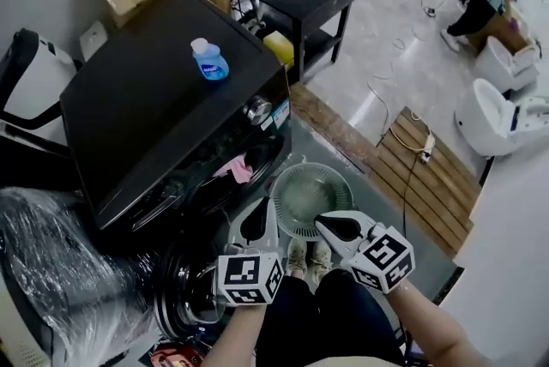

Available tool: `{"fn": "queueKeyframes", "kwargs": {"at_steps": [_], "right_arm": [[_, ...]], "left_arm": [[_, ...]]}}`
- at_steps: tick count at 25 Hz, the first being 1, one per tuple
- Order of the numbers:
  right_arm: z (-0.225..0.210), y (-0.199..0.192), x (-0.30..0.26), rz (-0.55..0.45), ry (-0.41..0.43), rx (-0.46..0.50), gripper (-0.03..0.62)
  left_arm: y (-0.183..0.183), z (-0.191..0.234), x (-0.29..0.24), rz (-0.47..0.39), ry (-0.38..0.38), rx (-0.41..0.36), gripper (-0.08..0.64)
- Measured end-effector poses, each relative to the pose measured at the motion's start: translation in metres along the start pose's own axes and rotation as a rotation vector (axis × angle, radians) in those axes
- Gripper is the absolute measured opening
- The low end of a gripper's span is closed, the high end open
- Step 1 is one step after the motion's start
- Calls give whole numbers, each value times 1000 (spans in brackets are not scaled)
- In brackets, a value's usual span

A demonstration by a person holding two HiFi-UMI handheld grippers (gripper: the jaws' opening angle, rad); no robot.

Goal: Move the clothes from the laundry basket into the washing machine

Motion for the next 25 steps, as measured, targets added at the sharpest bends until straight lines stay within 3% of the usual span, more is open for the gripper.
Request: {"fn": "queueKeyframes", "kwargs": {"at_steps": [3,6,12,17,21,25], "right_arm": [[17,23,37,-50,-12,63,21],[30,46,66,-118,-30,98,21],[44,72,105,-152,-44,181,21],[46,88,122,-148,-67,247,21],[53,95,121,-138,-47,293,21],[64,96,118,-128,-10,325,21]], "left_arm": [[17,-26,19,31,-104,-2,3],[34,-50,34,48,-168,-64,3],[63,-88,55,-7,-231,-123,3],[69,-108,60,-2,-285,-171,3],[66,-106,64,23,-322,-158,3],[64,-93,69,41,-296,-135,3]]}}
Point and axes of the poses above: the fingertips, and each gripper's own axes: x backward along the fingers, z to its left, y out of its top, the point moved 4 cm from there along x, backward along the fingers, and after that the axes turned 5 degrees about -x, right-handed, at the moved point
